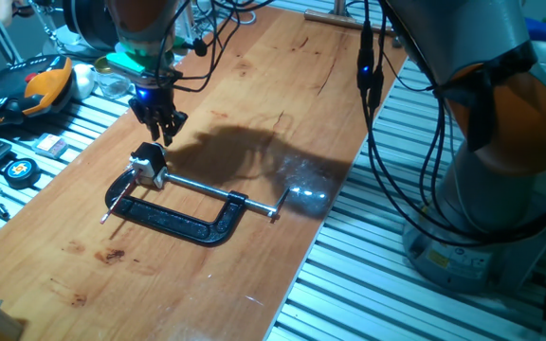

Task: Sharpen the pencil with a pencil sharpener

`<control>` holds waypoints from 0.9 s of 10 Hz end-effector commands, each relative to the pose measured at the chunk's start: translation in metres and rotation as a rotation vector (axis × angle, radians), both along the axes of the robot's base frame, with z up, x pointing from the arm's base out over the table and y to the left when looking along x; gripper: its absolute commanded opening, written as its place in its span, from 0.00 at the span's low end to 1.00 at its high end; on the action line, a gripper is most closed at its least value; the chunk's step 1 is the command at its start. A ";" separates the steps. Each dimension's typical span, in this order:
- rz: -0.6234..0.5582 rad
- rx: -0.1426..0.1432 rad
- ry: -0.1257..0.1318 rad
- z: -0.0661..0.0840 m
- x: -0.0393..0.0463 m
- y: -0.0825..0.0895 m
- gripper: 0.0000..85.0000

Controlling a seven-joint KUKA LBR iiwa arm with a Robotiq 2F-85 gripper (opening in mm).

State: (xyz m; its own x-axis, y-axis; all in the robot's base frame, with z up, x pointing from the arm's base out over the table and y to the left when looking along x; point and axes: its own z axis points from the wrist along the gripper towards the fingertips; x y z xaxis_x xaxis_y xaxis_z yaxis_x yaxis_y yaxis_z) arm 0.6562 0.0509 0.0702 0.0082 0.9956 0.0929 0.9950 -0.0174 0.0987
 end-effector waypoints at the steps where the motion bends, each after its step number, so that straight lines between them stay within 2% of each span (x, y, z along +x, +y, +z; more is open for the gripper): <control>1: -0.003 0.000 0.001 -0.001 0.0000 0.000 0.40; 4: -0.010 -0.007 0.026 -0.006 -0.0005 0.001 0.40; 6: -0.018 -0.009 0.059 -0.008 0.0002 0.001 0.40; 8: -0.028 -0.010 0.075 -0.011 -0.0003 0.001 0.40; 9: -0.030 -0.023 0.087 -0.012 -0.0002 0.001 0.40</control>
State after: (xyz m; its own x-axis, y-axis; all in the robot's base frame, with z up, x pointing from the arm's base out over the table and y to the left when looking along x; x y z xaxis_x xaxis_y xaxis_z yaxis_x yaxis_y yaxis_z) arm 0.6558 0.0522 0.0579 0.0453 0.9967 0.0680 0.9989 -0.0462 0.0109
